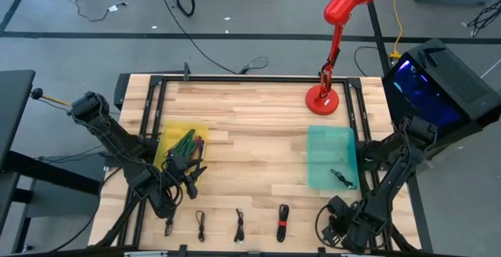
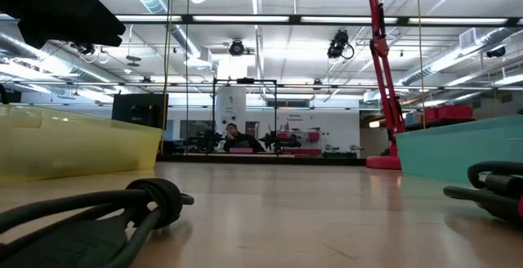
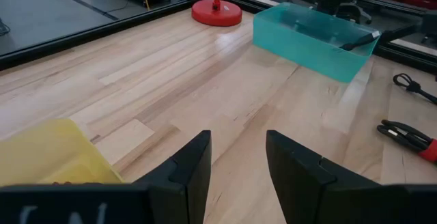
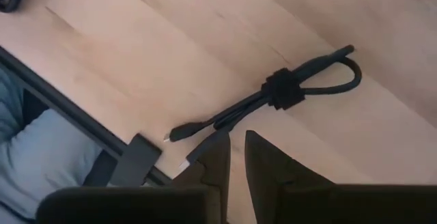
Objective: Pick & Place USB Port
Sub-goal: Put the black charger cable into the green bin
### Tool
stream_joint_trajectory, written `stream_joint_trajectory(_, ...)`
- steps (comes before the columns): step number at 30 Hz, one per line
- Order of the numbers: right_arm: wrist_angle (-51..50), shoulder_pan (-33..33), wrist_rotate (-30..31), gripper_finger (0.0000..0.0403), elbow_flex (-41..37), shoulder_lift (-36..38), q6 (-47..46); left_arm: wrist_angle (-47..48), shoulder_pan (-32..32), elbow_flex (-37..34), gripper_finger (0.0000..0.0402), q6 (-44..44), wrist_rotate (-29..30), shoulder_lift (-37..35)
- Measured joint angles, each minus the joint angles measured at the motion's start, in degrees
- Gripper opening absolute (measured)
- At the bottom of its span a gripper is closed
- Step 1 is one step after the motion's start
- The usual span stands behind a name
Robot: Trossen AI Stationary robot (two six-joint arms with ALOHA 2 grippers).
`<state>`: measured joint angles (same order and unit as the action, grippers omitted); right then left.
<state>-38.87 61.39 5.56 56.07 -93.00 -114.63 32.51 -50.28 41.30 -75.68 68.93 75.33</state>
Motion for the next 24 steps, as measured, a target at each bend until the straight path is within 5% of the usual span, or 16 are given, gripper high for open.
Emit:
stream_joint_trajectory(7, 0.8, 1.6, 4.9, 0.0048, 0.0, -0.7, -3.8, -1.4, 0.0, 0.0, 0.0147, 0.0, -0.2, 0.0)
stream_joint_trajectory(24, 2.6, 2.8, 5.7, 0.0081, 0.0, -0.7, -10.1, -1.9, 0.0, 0.0, 0.0147, 3.3, -1.2, 0.0)
